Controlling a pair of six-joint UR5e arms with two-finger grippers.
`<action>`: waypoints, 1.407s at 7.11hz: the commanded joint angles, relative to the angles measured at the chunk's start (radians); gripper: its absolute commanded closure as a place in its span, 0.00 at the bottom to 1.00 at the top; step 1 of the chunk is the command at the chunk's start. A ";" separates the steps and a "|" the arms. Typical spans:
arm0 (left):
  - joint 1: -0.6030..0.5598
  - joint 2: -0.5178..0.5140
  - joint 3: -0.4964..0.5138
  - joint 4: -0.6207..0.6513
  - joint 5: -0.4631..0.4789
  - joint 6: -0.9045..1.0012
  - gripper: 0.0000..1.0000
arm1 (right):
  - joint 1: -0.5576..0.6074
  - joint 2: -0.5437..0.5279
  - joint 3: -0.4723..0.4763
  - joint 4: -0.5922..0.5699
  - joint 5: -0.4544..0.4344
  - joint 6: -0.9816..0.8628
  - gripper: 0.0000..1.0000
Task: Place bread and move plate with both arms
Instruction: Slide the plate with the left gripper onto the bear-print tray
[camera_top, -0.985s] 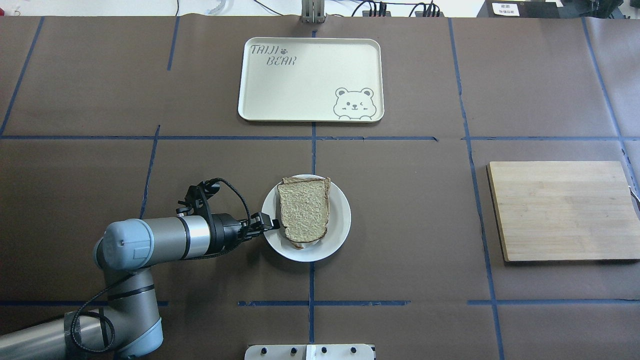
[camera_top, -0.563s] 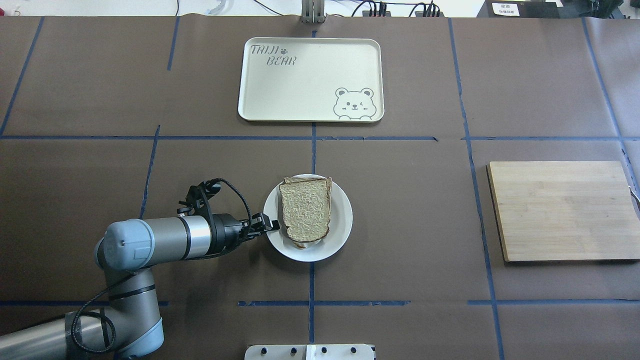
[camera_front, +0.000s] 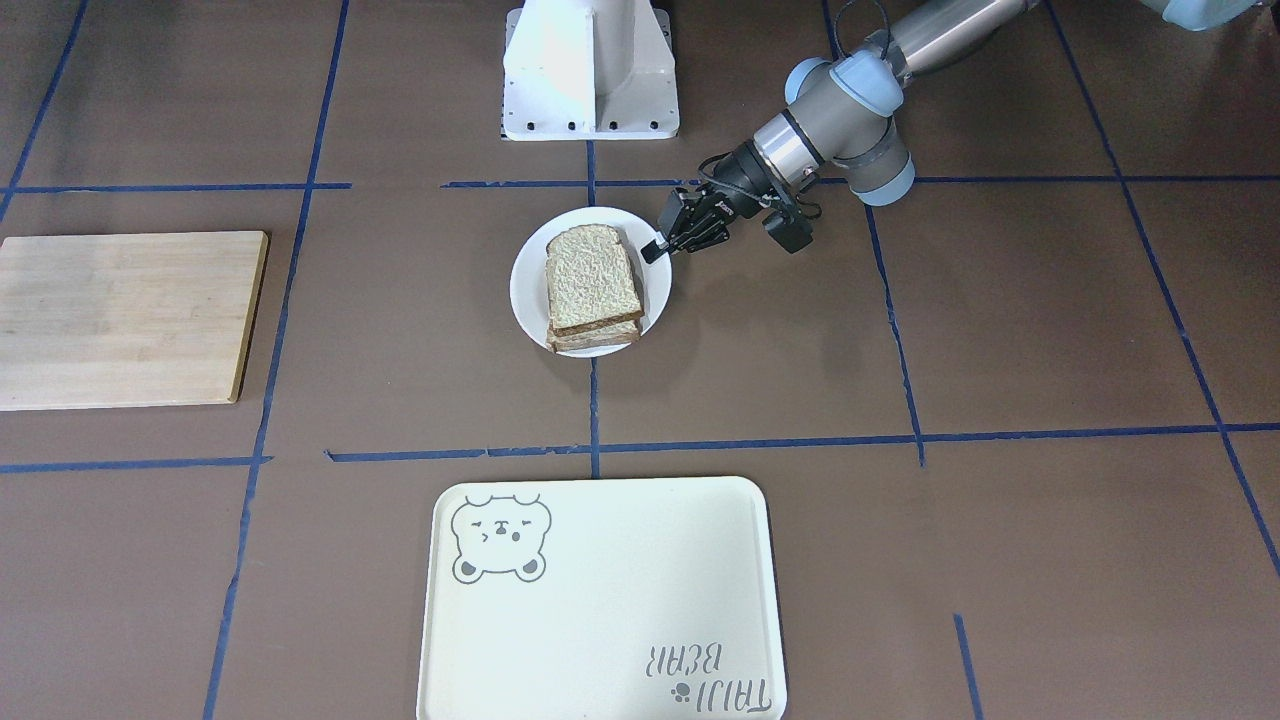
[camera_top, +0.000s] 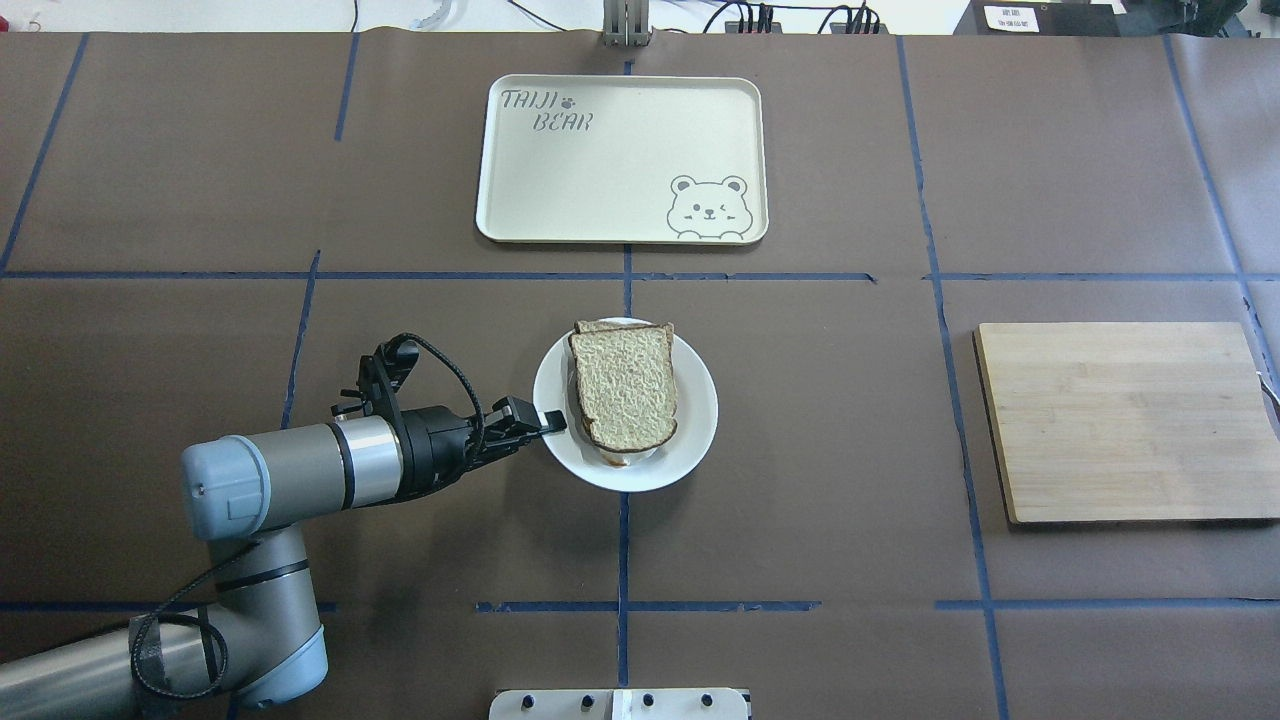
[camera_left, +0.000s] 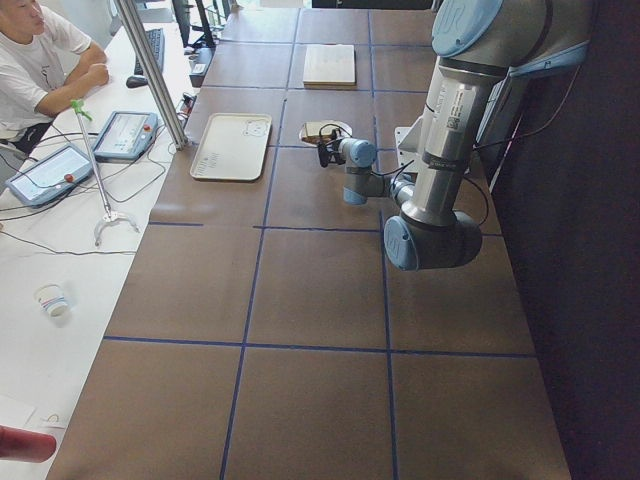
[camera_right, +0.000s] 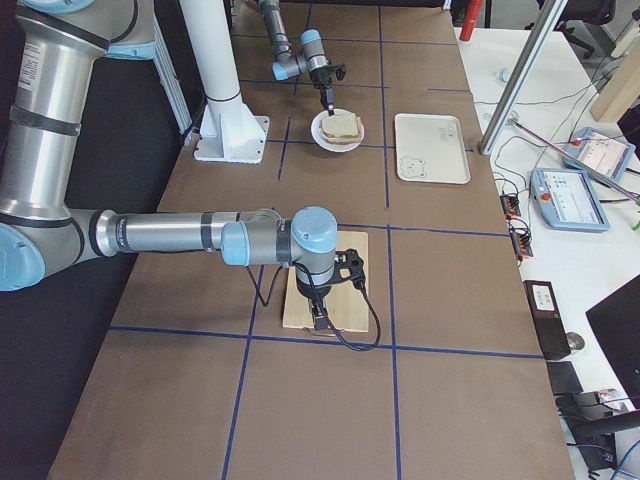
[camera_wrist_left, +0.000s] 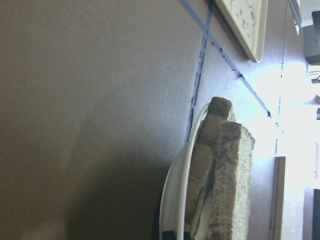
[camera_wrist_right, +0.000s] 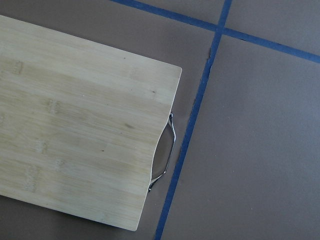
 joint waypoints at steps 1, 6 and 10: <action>-0.067 -0.093 0.068 -0.021 0.037 -0.082 1.00 | 0.000 0.001 0.000 0.000 0.000 0.000 0.00; -0.265 -0.519 0.716 -0.050 0.041 -0.242 1.00 | -0.002 0.007 -0.006 -0.001 -0.002 0.000 0.00; -0.273 -0.547 0.829 -0.049 0.057 -0.241 0.70 | 0.000 0.009 -0.008 0.000 -0.002 0.000 0.00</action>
